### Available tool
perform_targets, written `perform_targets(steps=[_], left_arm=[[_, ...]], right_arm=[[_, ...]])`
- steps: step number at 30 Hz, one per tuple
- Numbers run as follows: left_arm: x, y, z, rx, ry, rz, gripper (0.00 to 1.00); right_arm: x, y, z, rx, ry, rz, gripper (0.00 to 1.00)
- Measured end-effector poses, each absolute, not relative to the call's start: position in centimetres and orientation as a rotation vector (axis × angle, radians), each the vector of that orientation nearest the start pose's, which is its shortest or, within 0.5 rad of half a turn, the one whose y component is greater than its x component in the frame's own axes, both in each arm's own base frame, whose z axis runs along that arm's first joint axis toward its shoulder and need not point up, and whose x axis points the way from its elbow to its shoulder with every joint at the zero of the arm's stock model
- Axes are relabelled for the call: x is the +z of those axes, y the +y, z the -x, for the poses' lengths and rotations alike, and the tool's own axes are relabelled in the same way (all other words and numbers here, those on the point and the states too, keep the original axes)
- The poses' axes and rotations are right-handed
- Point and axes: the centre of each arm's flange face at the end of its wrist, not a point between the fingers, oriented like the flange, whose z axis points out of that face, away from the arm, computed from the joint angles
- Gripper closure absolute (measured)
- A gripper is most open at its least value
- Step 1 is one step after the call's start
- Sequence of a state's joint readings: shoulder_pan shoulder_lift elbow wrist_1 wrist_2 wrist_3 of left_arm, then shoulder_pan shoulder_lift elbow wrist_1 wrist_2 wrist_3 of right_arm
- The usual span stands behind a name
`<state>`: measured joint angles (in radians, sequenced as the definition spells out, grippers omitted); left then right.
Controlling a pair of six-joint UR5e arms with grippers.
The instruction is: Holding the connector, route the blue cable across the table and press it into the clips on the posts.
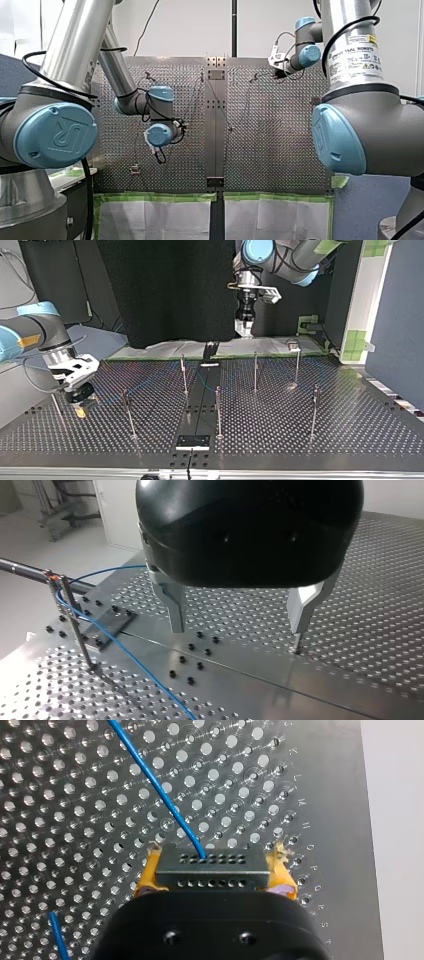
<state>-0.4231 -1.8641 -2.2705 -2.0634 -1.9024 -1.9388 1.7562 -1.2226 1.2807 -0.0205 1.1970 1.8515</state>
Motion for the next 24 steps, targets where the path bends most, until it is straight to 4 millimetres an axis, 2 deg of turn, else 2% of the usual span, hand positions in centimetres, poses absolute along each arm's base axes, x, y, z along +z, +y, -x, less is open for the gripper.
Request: perform_targets(steps=[17,24], left_arm=[[10.8,-24.7,-30.0,-0.346,1.626,0.19,0.0],[10.5,-24.5,-29.5,-0.341,1.636,0.189,0.0]], right_arm=[[43.6,-58.2,-28.3,-2.432,1.636,2.151,1.0],[43.5,-58.2,-28.3,-2.431,1.637,2.153,1.0]])
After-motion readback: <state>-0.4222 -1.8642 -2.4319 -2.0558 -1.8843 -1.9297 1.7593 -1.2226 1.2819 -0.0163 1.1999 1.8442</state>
